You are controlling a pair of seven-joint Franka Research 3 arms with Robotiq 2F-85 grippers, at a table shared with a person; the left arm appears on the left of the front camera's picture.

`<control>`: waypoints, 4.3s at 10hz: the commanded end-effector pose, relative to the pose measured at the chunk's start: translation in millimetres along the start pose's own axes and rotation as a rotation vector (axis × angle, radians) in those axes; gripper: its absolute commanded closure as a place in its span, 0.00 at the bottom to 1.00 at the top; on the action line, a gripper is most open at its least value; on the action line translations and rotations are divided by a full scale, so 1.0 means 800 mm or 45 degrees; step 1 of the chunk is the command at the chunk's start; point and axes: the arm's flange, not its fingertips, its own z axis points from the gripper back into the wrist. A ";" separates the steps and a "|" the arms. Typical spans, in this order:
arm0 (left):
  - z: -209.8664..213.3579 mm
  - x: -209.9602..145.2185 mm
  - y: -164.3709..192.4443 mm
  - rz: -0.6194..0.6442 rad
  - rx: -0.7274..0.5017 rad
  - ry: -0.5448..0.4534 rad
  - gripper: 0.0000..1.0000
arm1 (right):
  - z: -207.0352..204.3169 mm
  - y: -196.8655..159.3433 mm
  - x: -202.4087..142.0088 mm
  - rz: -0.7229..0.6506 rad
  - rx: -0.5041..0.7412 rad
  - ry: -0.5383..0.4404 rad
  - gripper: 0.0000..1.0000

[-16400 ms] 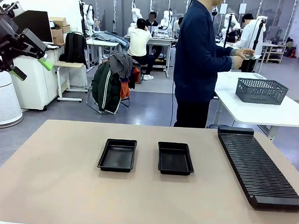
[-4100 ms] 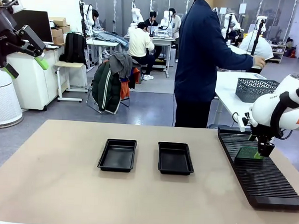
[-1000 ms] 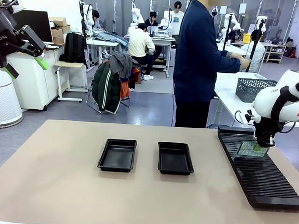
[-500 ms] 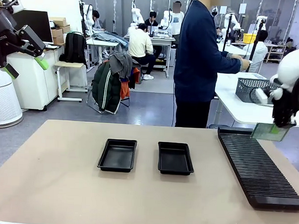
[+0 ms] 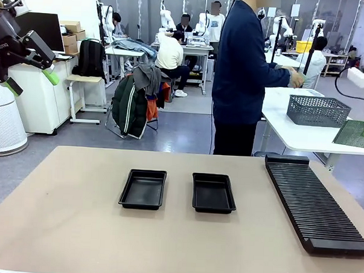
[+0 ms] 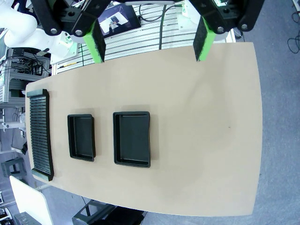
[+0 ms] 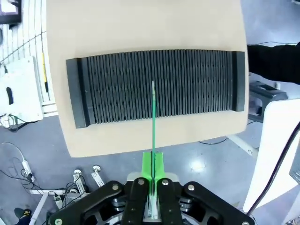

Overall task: Inspect and transfer BCBs to ESD trays.
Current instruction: Pick up the Blank PCB from the PCB Rack and place it in the left ESD tray.

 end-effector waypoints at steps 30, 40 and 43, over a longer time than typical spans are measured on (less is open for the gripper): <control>-0.002 0.000 0.003 -0.017 -0.014 -0.006 0.00 | -0.199 0.052 0.236 -1.406 0.775 -0.864 0.97; -0.002 0.000 0.003 -0.017 -0.014 -0.006 0.00 | -0.245 0.194 0.364 -1.812 0.813 -0.797 0.97; -0.002 0.000 0.003 -0.017 -0.014 -0.006 0.00 | -0.240 0.276 0.332 -1.865 0.762 -0.784 0.97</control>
